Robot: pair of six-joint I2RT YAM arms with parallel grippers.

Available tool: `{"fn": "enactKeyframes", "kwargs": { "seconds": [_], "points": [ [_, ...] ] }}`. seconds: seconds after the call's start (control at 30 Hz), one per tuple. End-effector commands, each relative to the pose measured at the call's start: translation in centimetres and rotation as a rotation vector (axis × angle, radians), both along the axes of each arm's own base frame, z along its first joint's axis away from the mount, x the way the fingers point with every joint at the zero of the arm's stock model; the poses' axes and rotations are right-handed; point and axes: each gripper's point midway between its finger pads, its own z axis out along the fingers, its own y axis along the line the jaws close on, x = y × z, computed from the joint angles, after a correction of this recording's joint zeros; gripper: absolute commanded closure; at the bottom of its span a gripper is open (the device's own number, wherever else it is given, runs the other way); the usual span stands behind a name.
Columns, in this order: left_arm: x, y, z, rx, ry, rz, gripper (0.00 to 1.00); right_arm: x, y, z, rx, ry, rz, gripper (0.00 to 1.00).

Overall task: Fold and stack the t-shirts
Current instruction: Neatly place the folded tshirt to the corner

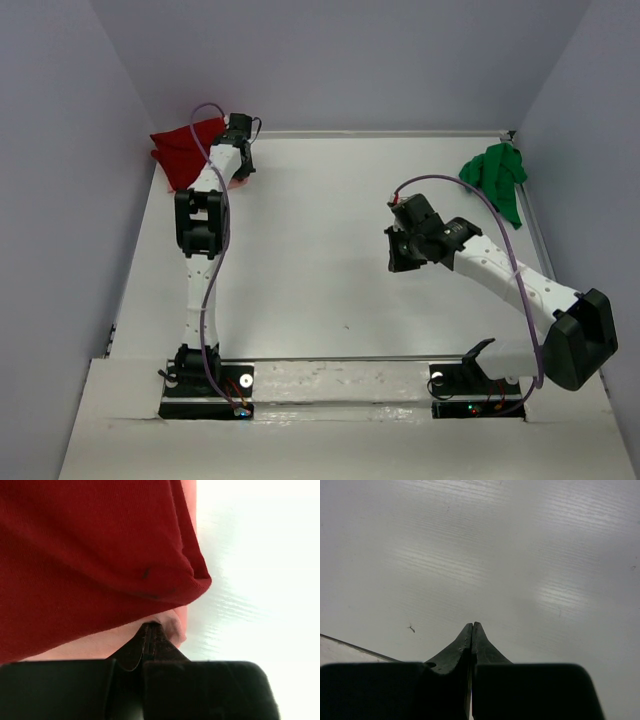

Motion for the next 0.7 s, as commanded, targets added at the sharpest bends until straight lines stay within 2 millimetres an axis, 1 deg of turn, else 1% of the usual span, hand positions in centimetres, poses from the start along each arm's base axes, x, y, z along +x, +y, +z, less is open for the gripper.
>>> {"fn": "enactKeyframes", "kwargs": {
  "seconds": [0.0,0.03,0.13,0.17,0.23,0.27,0.3,0.33,0.37,0.4,0.43,0.47,0.5,0.53,0.6,0.63,0.67],
  "points": [
    [-2.3,-0.6,-2.7,-0.008,0.103,-0.015,1.00,0.8,1.0,1.6,0.036,-0.047,0.013,1.00],
    [-2.3,-0.2,-2.1,0.003,0.092,-0.002,1.00,0.7,1.0,1.6,0.038,-0.044,0.015,1.00],
    [-2.5,0.4,-1.5,0.007,0.091,0.040,1.00,0.5,0.9,1.8,0.045,-0.049,0.015,1.00],
    [-2.6,0.6,-0.9,0.009,0.093,0.053,1.00,0.5,0.9,1.9,0.048,-0.052,0.015,1.00],
    [-2.7,0.5,-0.2,0.002,0.087,0.072,1.00,0.4,0.9,2.0,0.049,-0.055,0.012,1.00],
    [-2.9,0.2,0.5,-0.005,0.072,0.075,1.00,0.3,0.8,1.9,0.048,-0.052,0.013,1.00],
    [-3.1,0.4,1.0,-0.002,0.060,0.091,1.00,0.3,0.8,1.8,0.045,-0.052,0.012,1.00],
    [-3.0,-0.1,3.0,-0.011,0.017,0.106,1.00,0.3,0.8,1.9,0.047,-0.055,0.012,1.00],
    [-3.5,-0.1,2.7,-0.006,0.014,0.118,1.00,0.3,0.8,1.8,0.045,-0.052,0.012,1.00],
    [-3.7,-0.1,3.4,-0.004,-0.005,0.135,1.00,0.3,0.8,1.8,0.045,-0.052,0.012,1.00],
    [-3.7,-0.2,5.4,-0.008,-0.047,0.151,1.00,0.3,0.8,1.7,0.046,-0.050,0.015,1.00],
    [-4.2,-0.3,5.5,0.009,-0.063,0.183,0.96,0.3,0.9,1.6,0.047,-0.047,0.016,1.00],
    [-4.4,-0.4,6.2,0.018,-0.085,0.203,0.93,0.3,0.9,1.7,0.048,-0.049,0.016,1.00],
    [-4.5,-0.4,8.0,0.025,-0.128,0.217,0.92,0.3,0.9,1.7,0.050,-0.051,0.018,1.00],
    [-5.1,-0.3,9.0,0.065,-0.170,0.288,0.91,0.2,0.9,1.6,0.051,-0.050,0.021,1.00],
    [-5.3,-0.1,10.0,0.079,-0.194,0.310,0.91,0.2,0.9,1.5,0.051,-0.048,0.023,1.00],
    [-5.7,0.3,10.4,0.108,-0.217,0.354,0.90,0.2,0.9,1.6,0.051,-0.050,0.021,1.00]
  ]
}}
